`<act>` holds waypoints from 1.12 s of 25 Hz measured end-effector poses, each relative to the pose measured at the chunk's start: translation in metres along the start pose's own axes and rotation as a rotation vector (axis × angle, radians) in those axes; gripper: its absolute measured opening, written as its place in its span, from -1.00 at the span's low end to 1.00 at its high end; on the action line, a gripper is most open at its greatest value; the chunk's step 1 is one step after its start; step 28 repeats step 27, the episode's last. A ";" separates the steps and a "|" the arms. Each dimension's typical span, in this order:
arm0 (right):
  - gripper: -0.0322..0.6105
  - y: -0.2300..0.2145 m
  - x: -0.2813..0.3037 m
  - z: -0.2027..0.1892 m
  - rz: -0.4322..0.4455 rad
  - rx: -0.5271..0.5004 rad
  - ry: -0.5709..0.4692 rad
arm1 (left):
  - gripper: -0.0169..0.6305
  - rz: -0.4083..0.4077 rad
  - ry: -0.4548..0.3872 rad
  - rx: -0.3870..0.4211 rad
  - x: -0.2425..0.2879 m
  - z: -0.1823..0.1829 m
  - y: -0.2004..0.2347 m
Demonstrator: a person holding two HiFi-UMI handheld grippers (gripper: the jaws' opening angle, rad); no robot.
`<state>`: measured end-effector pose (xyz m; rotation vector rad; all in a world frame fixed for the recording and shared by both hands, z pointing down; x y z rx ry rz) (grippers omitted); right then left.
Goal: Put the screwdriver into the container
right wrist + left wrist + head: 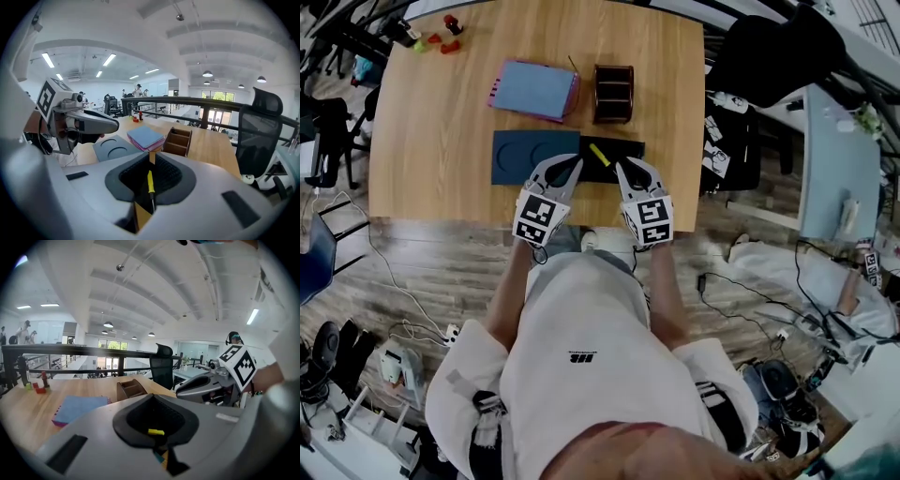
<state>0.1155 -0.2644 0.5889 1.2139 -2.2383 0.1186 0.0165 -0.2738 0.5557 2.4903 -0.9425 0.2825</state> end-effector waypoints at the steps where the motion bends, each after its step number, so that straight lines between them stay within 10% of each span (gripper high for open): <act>1: -0.83 0.000 -0.005 0.002 -0.007 -0.004 -0.008 | -0.93 0.001 0.000 0.002 -0.002 0.000 -0.001; 28: -0.91 -0.001 -0.040 0.006 -0.032 0.024 -0.074 | -0.93 0.016 -0.008 0.022 -0.015 0.003 -0.017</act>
Point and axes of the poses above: the fingertips, and each gripper's own axes: x forward along the fingers, y to its left, z out of its top, the point moved 1 cm from there along -x, backward along the fingers, and after that the axes turned 13 degrees about -x, right-handed, at the moved point
